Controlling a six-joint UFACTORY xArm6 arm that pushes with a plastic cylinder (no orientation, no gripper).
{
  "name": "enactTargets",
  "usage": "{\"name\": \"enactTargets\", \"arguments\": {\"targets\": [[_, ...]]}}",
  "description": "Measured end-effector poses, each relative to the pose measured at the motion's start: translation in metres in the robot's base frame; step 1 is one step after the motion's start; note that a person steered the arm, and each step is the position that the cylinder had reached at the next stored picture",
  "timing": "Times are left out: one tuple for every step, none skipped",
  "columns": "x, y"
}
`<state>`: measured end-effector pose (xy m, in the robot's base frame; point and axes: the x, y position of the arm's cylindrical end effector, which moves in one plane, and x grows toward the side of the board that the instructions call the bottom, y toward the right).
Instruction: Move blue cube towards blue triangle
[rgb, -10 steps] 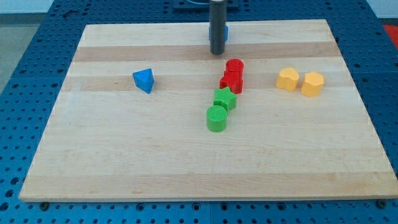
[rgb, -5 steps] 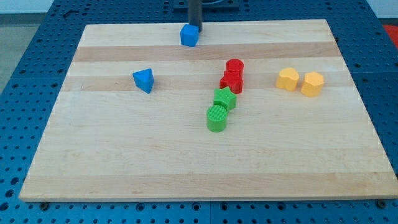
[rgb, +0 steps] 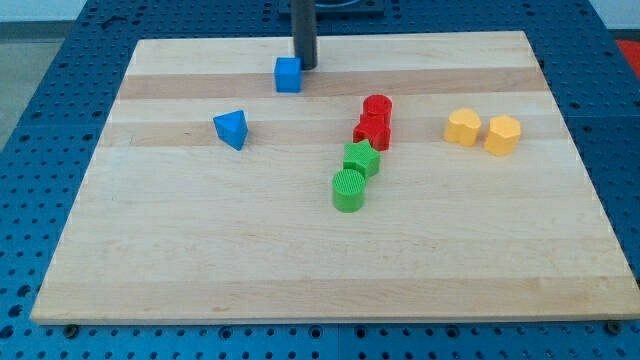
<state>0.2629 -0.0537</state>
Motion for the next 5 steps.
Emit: {"name": "enactTargets", "arguments": {"targets": [[0.017,-0.019],[0.039,-0.020],[0.056,-0.020],[0.048,-0.008],[0.054,0.004]]}}
